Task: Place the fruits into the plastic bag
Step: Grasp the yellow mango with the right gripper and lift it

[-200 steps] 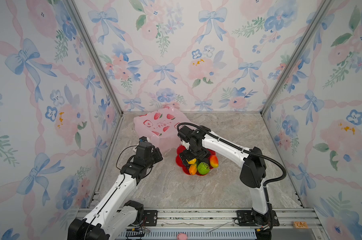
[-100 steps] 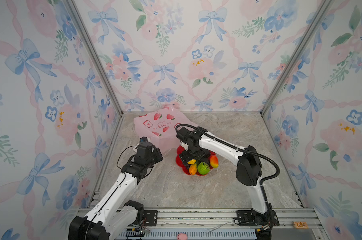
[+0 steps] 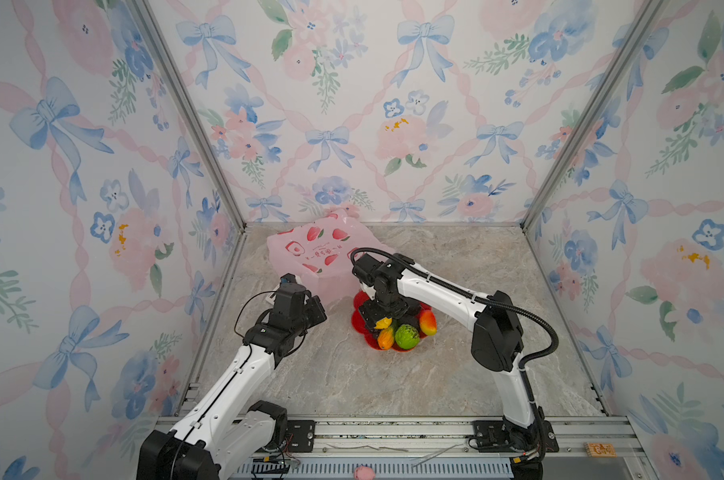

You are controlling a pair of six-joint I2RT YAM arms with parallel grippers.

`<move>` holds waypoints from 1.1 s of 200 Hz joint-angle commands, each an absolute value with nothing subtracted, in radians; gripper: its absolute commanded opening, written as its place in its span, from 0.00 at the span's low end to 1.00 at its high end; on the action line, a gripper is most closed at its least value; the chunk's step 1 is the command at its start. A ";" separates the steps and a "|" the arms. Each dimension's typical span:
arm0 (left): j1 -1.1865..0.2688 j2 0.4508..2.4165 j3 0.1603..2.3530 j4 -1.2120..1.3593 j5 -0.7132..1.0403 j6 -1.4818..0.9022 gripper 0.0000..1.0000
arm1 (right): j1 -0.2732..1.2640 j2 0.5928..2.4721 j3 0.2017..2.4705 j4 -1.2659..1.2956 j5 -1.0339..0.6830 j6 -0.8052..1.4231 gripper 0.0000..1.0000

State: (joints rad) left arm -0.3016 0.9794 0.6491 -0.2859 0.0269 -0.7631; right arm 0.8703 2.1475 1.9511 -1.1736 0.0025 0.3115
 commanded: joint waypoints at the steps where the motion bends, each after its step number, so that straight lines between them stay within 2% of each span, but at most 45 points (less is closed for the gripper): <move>1: -0.307 0.981 0.659 -0.285 0.037 -0.746 0.00 | 0.862 2.171 1.968 -1.176 0.020 0.316 0.82; 72: -0.306 0.983 0.657 -0.282 0.037 -0.751 0.00 | 0.859 2.168 1.964 -1.169 0.002 0.316 0.63; 153: -0.307 0.980 0.656 -0.281 0.038 -0.761 0.00 | 0.842 2.125 1.936 -1.157 -0.009 0.324 0.60; 220: -0.307 0.999 0.682 -0.279 0.044 -0.763 0.00 | 0.727 1.954 1.726 -0.949 -0.242 0.434 0.53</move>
